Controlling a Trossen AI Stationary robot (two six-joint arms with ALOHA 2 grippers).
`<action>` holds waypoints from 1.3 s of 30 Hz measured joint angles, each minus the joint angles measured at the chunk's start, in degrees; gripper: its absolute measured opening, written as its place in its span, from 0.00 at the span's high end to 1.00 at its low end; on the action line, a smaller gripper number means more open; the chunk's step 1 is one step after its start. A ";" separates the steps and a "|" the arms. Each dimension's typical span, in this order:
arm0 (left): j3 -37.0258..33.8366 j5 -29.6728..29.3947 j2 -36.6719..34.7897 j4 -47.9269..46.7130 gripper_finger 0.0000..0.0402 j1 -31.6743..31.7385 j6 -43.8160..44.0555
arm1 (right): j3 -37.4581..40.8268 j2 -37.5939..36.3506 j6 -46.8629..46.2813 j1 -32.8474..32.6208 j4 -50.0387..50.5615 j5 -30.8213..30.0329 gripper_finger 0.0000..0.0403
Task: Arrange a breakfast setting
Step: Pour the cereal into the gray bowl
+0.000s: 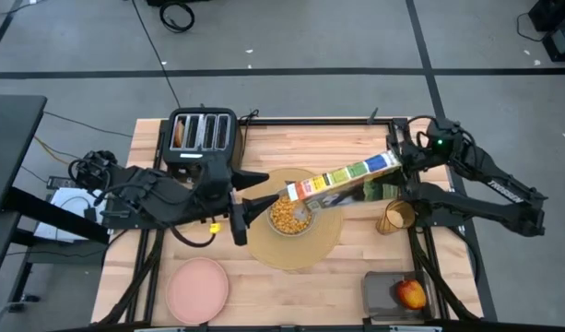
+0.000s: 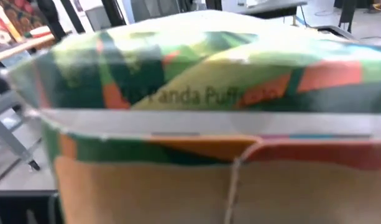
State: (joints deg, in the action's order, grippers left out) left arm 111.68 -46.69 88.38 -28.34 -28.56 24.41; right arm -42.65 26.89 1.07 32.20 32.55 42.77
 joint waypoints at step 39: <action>0.02 -3.28 -3.44 16.21 0.36 1.08 -26.31 | 0.00 -4.59 -26.92 1.86 -31.46 3.28 0.56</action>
State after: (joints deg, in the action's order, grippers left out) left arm 111.70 -49.97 84.95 -12.13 -27.47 -1.89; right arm -42.65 22.31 -25.85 34.06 1.09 46.05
